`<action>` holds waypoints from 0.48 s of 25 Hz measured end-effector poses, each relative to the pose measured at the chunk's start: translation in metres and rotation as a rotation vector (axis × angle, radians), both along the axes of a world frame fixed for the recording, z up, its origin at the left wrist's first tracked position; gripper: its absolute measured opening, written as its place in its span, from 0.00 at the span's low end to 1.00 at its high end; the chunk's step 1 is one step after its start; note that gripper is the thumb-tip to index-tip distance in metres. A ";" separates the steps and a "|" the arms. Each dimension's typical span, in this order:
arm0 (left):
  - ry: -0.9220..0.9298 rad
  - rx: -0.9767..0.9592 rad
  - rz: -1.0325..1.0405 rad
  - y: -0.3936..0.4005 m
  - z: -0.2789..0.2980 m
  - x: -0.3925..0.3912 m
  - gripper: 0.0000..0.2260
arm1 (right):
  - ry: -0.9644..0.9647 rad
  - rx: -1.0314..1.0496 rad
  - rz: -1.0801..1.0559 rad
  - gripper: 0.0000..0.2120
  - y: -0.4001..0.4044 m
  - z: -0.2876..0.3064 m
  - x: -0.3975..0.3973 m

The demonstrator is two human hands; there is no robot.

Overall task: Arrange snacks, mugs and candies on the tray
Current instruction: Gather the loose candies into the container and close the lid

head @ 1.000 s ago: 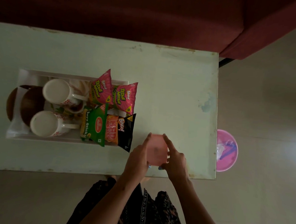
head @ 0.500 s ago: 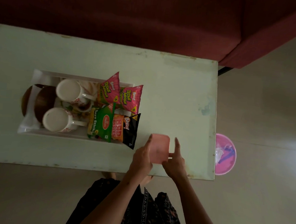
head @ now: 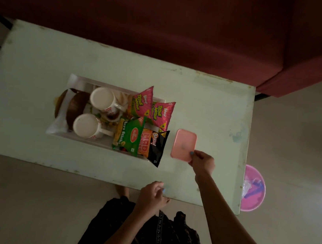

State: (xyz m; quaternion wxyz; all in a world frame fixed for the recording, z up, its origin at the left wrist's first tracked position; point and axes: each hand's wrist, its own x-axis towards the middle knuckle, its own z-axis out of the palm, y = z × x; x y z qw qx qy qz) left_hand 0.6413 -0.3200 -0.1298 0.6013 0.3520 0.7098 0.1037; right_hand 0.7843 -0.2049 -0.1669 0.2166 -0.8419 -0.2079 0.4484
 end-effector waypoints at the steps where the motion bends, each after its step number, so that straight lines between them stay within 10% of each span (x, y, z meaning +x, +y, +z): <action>1: 0.002 -0.008 0.031 -0.004 -0.001 -0.005 0.14 | 0.008 -0.008 0.018 0.07 0.006 -0.002 -0.006; 12: 0.087 0.023 0.070 -0.010 0.000 -0.031 0.13 | 0.096 -0.011 0.117 0.09 0.026 -0.004 -0.030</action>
